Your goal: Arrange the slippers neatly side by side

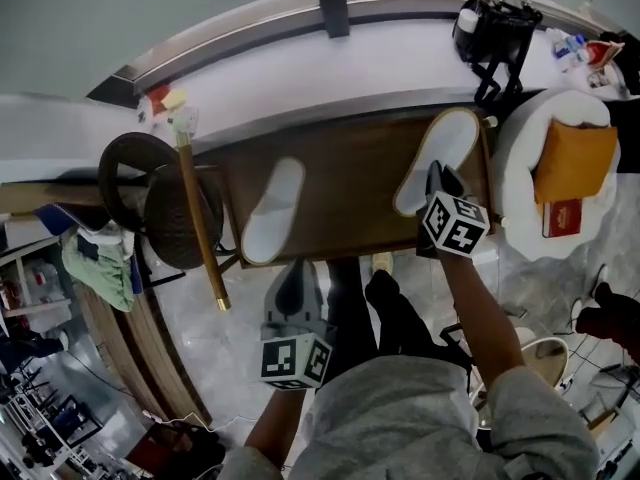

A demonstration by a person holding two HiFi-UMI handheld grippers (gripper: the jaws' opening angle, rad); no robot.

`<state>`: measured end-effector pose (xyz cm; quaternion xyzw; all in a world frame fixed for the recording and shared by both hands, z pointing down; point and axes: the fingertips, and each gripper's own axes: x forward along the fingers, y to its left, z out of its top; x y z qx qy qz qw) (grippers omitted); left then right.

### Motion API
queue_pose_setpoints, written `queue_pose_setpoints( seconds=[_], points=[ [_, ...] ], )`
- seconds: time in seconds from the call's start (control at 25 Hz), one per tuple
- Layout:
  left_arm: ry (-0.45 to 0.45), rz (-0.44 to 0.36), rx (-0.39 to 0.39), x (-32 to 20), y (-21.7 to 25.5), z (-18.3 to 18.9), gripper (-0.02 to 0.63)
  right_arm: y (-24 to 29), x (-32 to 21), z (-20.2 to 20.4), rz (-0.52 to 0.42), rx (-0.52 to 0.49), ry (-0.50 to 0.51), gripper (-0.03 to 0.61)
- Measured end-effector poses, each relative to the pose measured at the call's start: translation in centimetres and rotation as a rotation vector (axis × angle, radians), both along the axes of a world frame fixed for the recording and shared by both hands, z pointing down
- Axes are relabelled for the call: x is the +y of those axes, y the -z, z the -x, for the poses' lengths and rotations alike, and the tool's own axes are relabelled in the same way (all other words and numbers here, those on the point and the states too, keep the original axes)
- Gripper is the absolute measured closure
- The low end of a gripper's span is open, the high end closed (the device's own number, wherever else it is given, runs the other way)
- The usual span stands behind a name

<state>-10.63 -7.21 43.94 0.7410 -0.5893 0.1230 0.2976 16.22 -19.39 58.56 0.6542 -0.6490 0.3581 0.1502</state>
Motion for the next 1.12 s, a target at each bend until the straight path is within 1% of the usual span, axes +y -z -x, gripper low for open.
queue_pose_setpoints(
  seconds=[0.24, 0.4, 0.52, 0.6, 0.72, 0.84, 1.12],
  points=[
    [0.013, -0.022, 0.001, 1.4, 0.8, 0.0, 0.600, 3.7, 1.4, 2.1, -0.027, -0.016, 0.122, 0.541],
    [0.030, -0.039, -0.007, 2.4, 1.4, 0.2, 0.600, 6.2, 2.8, 3.3, -0.057, -0.041, 0.164, 0.541],
    [0.043, -0.056, -0.025, 2.6, 2.0, 0.5, 0.600, 7.1, 4.1, 4.2, -0.052, -0.076, 0.196, 0.541],
    [0.053, -0.066, -0.028, 2.7, 2.4, 0.7, 0.600, 7.4, 5.0, 4.6, -0.045, -0.071, 0.224, 0.541],
    [0.062, -0.068, -0.028, 3.1, 2.7, 0.5, 0.600, 6.4, 6.6, 5.2, -0.014, -0.039, 0.291, 0.541],
    [0.069, -0.069, -0.029, 3.2, 2.8, 0.2, 0.600, 5.0, 7.5, 5.5, 0.007, 0.021, 0.359, 0.541],
    [0.109, -0.075, -0.037, 3.3, 2.9, 1.1, 0.600, 0.2, 7.7, 6.9, 0.084, 0.037, 0.402, 0.541]
  ],
)
